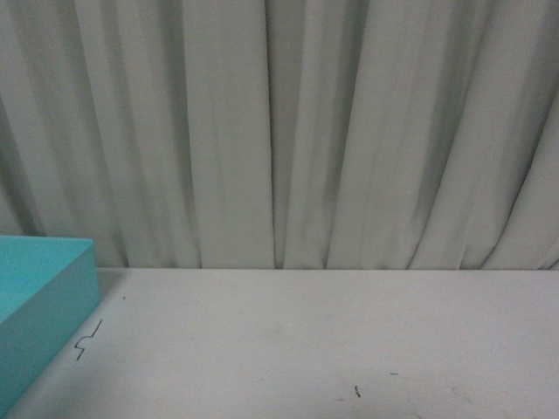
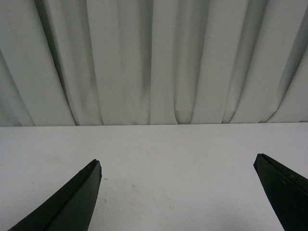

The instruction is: Wind up and store yellow beetle toy

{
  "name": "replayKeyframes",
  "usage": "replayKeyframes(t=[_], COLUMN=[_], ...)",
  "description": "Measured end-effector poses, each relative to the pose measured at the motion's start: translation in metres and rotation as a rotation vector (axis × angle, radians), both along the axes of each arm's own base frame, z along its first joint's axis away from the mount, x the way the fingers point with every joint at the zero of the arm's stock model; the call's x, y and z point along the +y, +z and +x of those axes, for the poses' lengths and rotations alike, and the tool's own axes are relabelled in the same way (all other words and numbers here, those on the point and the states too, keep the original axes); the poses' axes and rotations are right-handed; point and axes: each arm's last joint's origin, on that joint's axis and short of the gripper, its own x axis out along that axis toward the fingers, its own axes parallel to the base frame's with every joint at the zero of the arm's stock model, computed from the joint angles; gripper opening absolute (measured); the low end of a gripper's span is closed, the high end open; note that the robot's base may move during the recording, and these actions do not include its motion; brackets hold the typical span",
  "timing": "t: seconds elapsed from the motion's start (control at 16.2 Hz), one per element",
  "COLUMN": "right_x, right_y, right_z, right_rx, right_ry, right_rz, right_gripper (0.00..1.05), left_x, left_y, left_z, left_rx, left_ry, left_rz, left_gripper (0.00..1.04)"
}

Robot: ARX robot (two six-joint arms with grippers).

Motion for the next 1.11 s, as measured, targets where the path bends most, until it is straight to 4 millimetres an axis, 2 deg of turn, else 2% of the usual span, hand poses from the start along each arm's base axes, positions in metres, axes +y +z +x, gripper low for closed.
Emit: replayKeyframes(t=[0.8,1.11], right_x=[0.0,0.0], right_y=[0.0,0.0], right_z=[0.0,0.0], right_rx=[0.0,0.0], right_ry=[0.0,0.0], right_rz=[0.0,0.0], right_gripper=[0.98,0.98], left_x=[0.0,0.0], left_y=[-0.026,-0.025], left_z=[-0.035,-0.045], left_rx=[-0.008,-0.011], left_ry=[0.0,0.0], left_rz=[0.0,0.0], left_gripper=[0.02,0.02])
